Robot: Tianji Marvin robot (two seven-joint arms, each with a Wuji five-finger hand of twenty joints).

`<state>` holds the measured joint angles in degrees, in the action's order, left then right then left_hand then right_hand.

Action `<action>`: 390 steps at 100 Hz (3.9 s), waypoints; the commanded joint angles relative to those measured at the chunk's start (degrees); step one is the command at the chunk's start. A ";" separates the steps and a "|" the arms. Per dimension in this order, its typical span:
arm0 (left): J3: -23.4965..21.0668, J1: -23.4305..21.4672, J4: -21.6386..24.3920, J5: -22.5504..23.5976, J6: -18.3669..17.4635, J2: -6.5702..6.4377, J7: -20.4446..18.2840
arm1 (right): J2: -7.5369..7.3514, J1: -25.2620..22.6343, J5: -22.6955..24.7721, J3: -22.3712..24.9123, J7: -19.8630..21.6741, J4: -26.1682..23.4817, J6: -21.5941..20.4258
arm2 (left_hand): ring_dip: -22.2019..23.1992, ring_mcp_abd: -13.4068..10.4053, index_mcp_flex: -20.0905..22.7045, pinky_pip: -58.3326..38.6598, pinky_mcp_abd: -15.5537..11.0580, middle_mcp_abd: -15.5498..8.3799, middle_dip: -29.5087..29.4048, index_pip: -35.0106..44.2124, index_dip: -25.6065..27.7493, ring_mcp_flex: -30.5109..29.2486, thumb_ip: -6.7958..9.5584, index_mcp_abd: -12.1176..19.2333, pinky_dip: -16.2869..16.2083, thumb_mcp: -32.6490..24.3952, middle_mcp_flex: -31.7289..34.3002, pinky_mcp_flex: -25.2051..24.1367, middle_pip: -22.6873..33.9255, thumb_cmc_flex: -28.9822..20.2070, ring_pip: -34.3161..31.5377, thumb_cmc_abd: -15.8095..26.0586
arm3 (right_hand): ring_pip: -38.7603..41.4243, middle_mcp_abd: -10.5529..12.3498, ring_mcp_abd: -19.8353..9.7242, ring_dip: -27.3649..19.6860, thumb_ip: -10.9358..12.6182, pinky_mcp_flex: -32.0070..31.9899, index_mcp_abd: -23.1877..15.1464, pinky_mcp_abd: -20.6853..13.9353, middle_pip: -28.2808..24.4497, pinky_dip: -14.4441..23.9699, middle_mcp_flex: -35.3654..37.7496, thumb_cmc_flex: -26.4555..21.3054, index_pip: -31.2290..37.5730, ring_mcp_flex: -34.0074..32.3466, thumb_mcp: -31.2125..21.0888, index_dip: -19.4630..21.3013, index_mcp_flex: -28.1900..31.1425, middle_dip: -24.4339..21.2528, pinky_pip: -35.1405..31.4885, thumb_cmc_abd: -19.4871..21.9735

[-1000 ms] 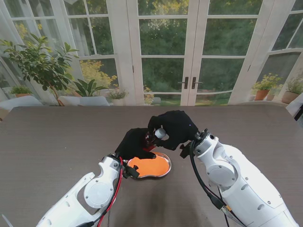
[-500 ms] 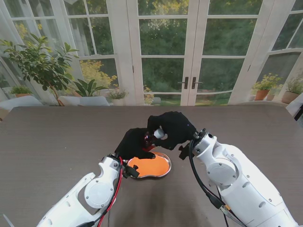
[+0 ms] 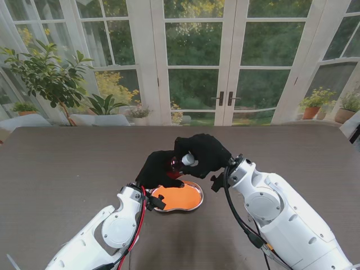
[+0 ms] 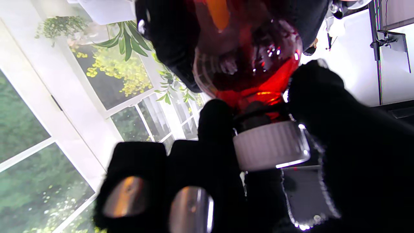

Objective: Collect the cotton balls from the tray into a sample bottle

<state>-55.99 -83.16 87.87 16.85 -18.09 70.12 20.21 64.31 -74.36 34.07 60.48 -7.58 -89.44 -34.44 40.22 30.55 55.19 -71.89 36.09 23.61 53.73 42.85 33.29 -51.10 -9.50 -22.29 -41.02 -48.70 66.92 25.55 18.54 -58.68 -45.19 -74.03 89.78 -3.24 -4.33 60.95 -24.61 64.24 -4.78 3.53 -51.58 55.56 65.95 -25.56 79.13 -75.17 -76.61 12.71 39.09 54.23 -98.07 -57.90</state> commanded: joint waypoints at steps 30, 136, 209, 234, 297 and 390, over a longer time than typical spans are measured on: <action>-0.84 -0.41 0.45 3.18 -0.93 0.16 -0.06 | 0.82 0.28 -0.37 -0.89 -0.09 1.26 1.93 | -8.84 -4.68 -5.67 10.83 -10.90 -4.38 -25.54 -24.41 -2.54 15.83 3.93 8.76 8.16 2.25 -12.72 -13.65 -8.30 16.12 18.06 45.45 | 5.51 3.09 -8.22 2.44 4.65 3.33 -2.26 -8.41 -3.81 2.75 3.66 -8.92 7.54 -0.49 -8.88 2.56 2.09 -0.76 -9.40 3.03; -5.73 -4.28 4.26 7.81 1.12 -1.59 -1.79 | 0.01 1.36 -2.55 0.53 4.41 2.88 4.93 | -24.78 -9.93 -18.92 61.41 -16.20 -8.06 -43.35 -36.33 -20.08 33.64 6.39 8.14 18.76 10.95 -34.37 -17.92 -14.78 24.35 38.96 48.16 | 6.47 2.95 -8.55 4.30 4.66 3.65 -2.44 -9.51 -3.16 3.64 3.38 -8.80 7.38 -0.52 -8.88 2.43 2.09 -0.13 -11.19 3.12; -10.79 -8.77 5.33 11.14 2.92 -2.79 -3.13 | -2.01 5.77 1.45 2.48 11.15 8.83 8.42 | -20.66 -4.26 -3.93 55.44 -8.98 -4.13 -37.53 -28.21 -11.59 20.17 2.97 5.75 14.62 -5.04 -16.38 -4.37 -10.84 2.98 27.87 47.97 | 6.03 3.05 -9.33 4.41 4.48 3.62 -2.46 -10.15 -2.92 3.32 3.34 -8.17 7.04 -0.57 -8.98 2.27 1.99 -0.33 -10.56 3.35; -11.58 -10.04 4.90 12.56 3.29 -3.13 -3.33 | -2.70 8.28 4.57 1.18 12.66 12.22 9.31 | -20.15 -4.37 -3.97 55.45 -9.31 -3.96 -37.13 -27.28 -10.62 21.05 1.61 6.20 13.78 -2.05 -16.52 -6.22 -10.92 4.98 27.94 47.68 | 5.72 3.55 -9.92 4.39 4.34 3.56 -2.80 -10.53 -2.94 3.12 3.04 -7.61 6.57 -0.60 -9.04 2.11 1.52 -0.20 -10.11 3.59; -13.03 -12.26 6.21 13.18 4.40 -3.40 -3.78 | -3.91 15.28 9.35 -5.20 15.84 21.93 11.74 | -19.70 -4.60 -4.21 55.90 -9.79 -3.89 -36.78 -26.92 -10.47 21.50 1.96 6.20 12.27 1.28 -16.49 -7.50 -11.08 6.44 28.38 48.86 | 1.82 4.94 -8.59 1.74 3.85 2.15 -3.83 -7.24 -3.72 0.57 1.13 -5.96 6.60 -0.63 -9.32 2.79 -0.49 -0.41 -3.60 4.51; -13.51 -12.85 6.75 12.88 4.58 -3.44 -4.13 | -3.91 19.02 11.00 -10.03 13.98 28.26 13.08 | -19.60 -4.51 -4.30 56.35 -9.81 -3.88 -36.71 -26.96 -10.53 21.35 2.17 6.23 11.50 1.32 -16.50 -7.49 -11.10 6.88 28.45 48.96 | -16.06 7.79 -1.77 -10.37 4.11 -6.46 -4.47 2.92 -0.73 -2.40 -1.26 -1.50 2.63 -0.47 -4.65 3.33 -1.99 -4.28 10.46 10.15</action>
<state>-69.47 -95.85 94.26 29.91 -13.63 66.61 17.25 60.44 -55.22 44.79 50.53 5.67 -61.40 -21.26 19.83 25.35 50.68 -15.99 26.01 20.15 16.36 15.43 22.57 -29.92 -6.11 -20.74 -28.35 -48.35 49.16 18.47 7.38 -53.13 -16.73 -73.49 74.22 -2.63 -4.97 51.76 -24.61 57.93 -7.18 4.78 -51.14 53.41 63.91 -24.21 79.18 -74.86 -76.20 13.99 36.19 50.63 -88.16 -51.92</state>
